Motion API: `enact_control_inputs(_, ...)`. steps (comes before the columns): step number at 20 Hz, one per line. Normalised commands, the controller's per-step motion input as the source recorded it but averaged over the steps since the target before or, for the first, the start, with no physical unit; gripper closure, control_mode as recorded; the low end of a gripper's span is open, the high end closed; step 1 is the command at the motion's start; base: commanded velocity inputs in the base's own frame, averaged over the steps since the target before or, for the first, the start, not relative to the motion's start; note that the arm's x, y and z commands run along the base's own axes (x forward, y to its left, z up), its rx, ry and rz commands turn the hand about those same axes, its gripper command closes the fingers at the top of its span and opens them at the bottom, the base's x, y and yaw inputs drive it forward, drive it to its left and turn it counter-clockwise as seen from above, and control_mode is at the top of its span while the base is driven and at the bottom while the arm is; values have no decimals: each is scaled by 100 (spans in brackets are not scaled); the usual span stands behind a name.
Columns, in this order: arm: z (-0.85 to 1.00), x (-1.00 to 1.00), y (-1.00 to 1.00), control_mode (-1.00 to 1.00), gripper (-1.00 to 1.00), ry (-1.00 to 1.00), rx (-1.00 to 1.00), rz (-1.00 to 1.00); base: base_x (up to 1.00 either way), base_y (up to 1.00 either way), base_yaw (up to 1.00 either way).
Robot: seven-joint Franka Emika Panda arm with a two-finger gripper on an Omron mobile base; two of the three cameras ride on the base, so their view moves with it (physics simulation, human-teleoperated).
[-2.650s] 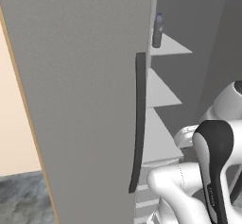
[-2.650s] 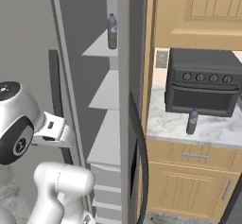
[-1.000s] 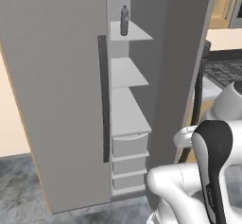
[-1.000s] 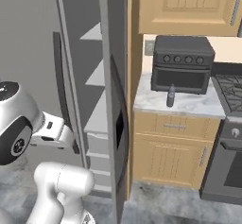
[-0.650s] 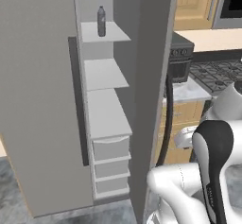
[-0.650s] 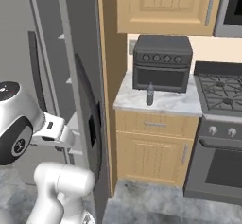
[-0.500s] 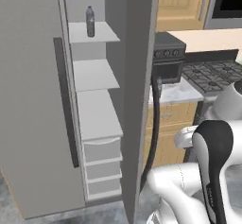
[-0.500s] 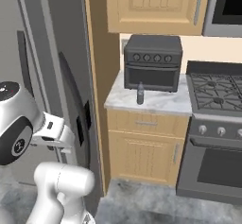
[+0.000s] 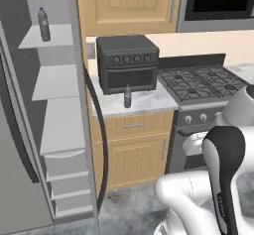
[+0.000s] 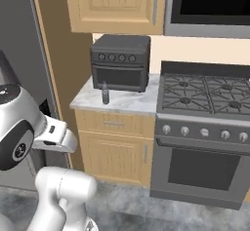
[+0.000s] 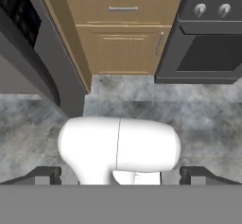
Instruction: Take the bottled waters from the counter and place them in the freezer to freeze. Close the freezer door after placing the bottles.
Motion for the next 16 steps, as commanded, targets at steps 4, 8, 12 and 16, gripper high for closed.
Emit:
enact_control_inputs(4,0,0,0,100,-100,0,0,0,24,-60,0)
enact_control_inputs(8,0,0,0,100,-100,0,0,0,34,-43,2)
enact_control_inputs(12,0,0,0,100,-100,0,0,0,41,-32,4)
enact_control_inputs(16,0,0,0,100,-100,0,0,0,43,-33,4)
